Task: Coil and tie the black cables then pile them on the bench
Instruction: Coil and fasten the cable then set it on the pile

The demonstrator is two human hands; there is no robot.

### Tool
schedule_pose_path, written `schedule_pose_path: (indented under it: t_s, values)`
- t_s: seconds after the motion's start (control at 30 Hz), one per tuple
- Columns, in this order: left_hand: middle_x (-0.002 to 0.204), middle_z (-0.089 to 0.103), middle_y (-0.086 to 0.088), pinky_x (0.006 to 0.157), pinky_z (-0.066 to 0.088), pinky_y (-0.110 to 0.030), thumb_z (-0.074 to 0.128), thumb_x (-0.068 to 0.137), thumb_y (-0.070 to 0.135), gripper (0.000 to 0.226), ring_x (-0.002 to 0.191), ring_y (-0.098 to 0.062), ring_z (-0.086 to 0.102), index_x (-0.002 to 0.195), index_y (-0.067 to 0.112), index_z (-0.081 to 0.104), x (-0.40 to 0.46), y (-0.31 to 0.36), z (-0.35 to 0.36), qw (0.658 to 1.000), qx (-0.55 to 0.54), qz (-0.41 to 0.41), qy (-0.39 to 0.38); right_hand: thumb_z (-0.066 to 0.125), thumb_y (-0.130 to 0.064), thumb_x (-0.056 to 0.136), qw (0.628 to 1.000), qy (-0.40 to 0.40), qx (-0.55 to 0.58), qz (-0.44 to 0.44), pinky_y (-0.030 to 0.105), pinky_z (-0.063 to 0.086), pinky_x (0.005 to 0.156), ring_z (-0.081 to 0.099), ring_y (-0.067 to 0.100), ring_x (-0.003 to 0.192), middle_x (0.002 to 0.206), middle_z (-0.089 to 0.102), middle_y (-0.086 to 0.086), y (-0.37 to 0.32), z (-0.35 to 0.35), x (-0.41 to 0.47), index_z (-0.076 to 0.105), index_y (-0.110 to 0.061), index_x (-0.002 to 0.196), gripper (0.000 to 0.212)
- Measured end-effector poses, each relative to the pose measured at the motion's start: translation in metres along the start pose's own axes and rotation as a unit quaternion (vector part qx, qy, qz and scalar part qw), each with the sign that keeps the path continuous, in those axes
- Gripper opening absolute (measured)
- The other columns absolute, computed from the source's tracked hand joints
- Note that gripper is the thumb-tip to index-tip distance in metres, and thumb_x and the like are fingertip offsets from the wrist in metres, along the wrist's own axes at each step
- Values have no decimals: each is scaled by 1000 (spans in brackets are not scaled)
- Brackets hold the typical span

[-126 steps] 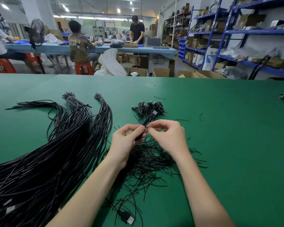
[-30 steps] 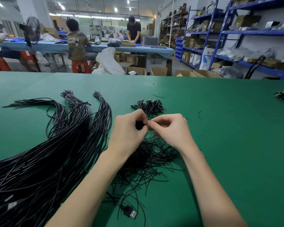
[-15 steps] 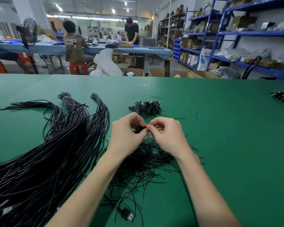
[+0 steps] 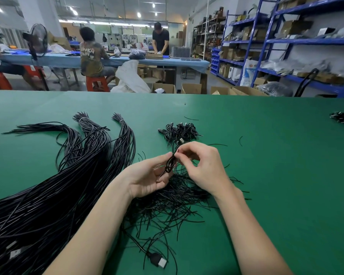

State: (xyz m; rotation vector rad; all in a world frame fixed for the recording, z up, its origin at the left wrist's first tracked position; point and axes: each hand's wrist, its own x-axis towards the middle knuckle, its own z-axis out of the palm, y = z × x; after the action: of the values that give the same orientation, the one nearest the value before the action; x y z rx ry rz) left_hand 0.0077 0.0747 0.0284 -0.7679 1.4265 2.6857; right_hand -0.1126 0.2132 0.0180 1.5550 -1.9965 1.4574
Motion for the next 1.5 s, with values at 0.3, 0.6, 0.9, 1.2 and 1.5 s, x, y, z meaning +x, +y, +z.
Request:
schedule_pose_path:
  t_s: [0.3, 0.6, 0.9, 1.2, 1.5]
  values:
    - [89, 62, -4, 55, 48, -19, 81, 68, 20, 30, 60, -9, 53, 95, 10, 71, 2, 0, 0, 998, 24, 38, 32, 80, -19, 89, 996, -21, 32, 81, 11, 49, 67, 67, 3, 70, 73, 71, -16, 1, -2, -1, 77, -23, 85, 6]
    - [74, 71, 7, 71, 45, -19, 85, 66, 29, 40, 64, -5, 56, 100, 10, 78, 0, 7, -5, 963, 188, 193, 14, 76, -20, 92, 976, -54, 113, 179, 35, 57, 65, 67, 25, 64, 69, 72, 1, -5, -6, 4, 74, -23, 81, 12]
    - [90, 78, 10, 73, 43, -21, 84, 79, 25, 19, 78, -4, 61, 98, 26, 81, 3, -1, -3, 807, 404, 422, 86, 76, -15, 80, 821, -103, 433, 357, 16, 52, 58, 60, 9, 62, 74, 68, 5, 5, -13, 0, 78, -5, 90, 14]
    - [102, 73, 22, 92, 38, -39, 75, 86, 37, 17, 112, -13, 58, 102, 32, 80, 1, 5, -4, 470, 632, 603, 129, 69, -6, 77, 706, -90, 536, 454, 14, 49, 42, 61, 9, 52, 69, 66, 9, 0, -9, -5, 80, -2, 74, 12]
    - [103, 75, 17, 80, 39, -30, 70, 81, 56, 31, 91, -9, 57, 101, 35, 79, 4, 5, -4, 929, 282, 231, 68, 78, -26, 89, 994, 22, 29, 101, 14, 47, 61, 64, 5, 75, 82, 73, -21, 1, -17, 6, 76, -33, 83, 10]
